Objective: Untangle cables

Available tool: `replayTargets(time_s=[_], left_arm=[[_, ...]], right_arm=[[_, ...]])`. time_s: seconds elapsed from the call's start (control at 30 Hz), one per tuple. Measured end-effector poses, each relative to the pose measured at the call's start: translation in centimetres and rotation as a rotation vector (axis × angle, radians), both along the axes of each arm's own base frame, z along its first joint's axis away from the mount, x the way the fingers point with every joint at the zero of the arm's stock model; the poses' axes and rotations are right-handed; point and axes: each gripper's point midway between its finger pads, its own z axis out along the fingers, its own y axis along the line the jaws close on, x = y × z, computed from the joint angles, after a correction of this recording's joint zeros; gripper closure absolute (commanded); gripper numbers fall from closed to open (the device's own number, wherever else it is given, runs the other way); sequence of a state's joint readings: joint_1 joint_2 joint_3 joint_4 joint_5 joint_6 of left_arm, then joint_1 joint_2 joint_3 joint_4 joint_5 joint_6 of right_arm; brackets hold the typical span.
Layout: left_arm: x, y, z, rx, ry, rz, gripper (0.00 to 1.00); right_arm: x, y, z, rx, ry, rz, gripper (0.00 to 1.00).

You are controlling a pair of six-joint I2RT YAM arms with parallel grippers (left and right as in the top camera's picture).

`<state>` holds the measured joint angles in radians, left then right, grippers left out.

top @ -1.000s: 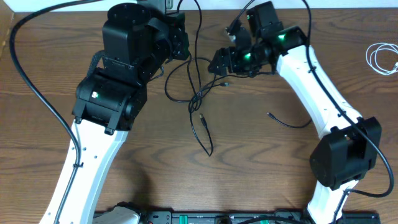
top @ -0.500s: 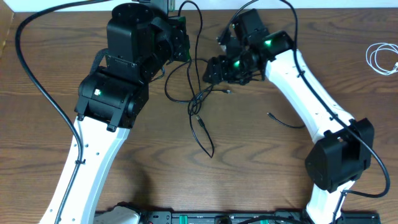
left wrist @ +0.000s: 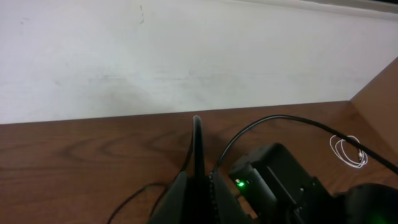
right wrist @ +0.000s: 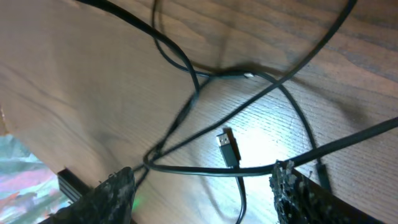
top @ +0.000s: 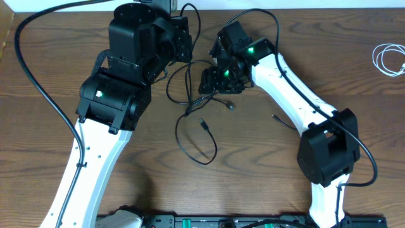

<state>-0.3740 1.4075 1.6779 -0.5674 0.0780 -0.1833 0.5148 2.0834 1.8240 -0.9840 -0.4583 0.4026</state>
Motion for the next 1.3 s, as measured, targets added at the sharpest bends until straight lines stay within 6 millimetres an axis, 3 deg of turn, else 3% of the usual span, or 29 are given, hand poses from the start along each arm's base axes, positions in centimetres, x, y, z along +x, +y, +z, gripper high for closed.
replayTargets(time_s=[0.33,1.3], left_arm=[[0.0,0.1,-0.1,0.003,0.004,0.002,0.93],[0.0,0.1,-0.1,0.003,0.005,0.002,0.92]], right_arm=[[0.2,0.0,-0.2,-0.005,-0.004,-0.002,0.38],[0.0,-0.8,-1.4,-0.054,0.0,-0.014,0.35]])
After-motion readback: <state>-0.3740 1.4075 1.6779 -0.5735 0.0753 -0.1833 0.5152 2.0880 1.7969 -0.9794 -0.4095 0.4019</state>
